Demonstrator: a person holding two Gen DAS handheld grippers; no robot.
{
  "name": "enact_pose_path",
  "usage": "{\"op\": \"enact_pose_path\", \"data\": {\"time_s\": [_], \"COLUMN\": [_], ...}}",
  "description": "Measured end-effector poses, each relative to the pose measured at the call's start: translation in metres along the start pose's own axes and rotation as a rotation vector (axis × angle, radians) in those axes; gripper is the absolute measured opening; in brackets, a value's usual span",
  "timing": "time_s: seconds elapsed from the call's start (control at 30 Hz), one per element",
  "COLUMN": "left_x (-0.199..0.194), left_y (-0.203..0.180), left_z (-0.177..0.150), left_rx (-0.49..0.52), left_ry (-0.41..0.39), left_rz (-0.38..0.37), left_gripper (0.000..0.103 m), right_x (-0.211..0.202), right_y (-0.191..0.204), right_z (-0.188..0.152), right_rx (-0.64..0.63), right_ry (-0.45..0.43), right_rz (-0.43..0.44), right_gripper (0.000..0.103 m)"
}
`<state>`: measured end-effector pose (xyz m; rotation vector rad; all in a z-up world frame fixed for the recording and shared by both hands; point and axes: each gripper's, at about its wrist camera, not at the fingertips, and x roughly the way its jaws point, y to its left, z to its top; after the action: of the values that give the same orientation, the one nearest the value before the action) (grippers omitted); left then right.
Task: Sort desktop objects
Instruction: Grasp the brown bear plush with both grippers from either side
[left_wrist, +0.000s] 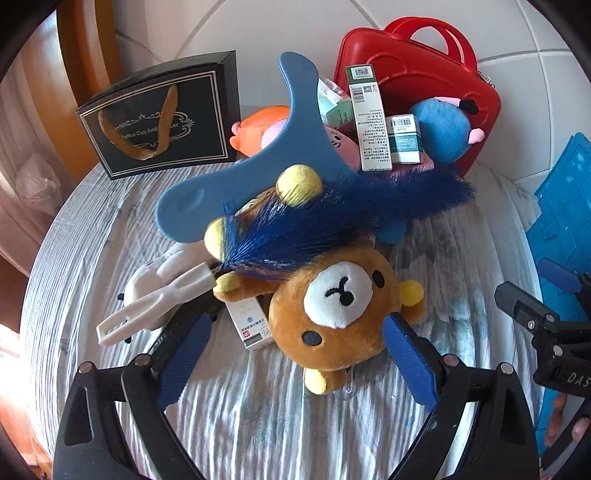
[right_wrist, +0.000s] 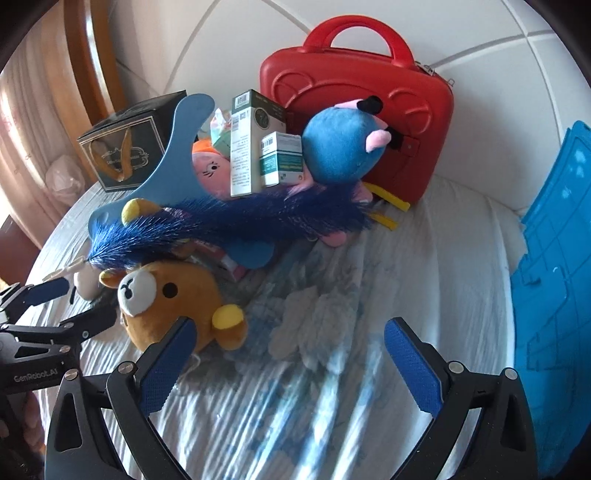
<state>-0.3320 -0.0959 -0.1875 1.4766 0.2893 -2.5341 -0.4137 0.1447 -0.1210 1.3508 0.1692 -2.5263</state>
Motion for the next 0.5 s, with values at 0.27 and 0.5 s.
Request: {"op": "enact_pose_path", "data": {"time_s": [0.27,0.5], "left_x": [0.048,0.075], "left_y": [0.009,-0.009], "left_z": [0.000,-0.020], "left_rx": [-0.032,0.001], "left_ry": [0.077,0.166], "left_rz": [-0.095,-0.202], "left_gripper": [0.100,0.101], "right_x": [0.035,0.041], "right_y": [-0.002,-0.028], "right_z": [0.001,-0.016], "right_rx": [0.012,0.065], "right_ry": [0.048,0.081], "right_rz": [-0.010,-0.027], "right_gripper": [0.103,0.103]}}
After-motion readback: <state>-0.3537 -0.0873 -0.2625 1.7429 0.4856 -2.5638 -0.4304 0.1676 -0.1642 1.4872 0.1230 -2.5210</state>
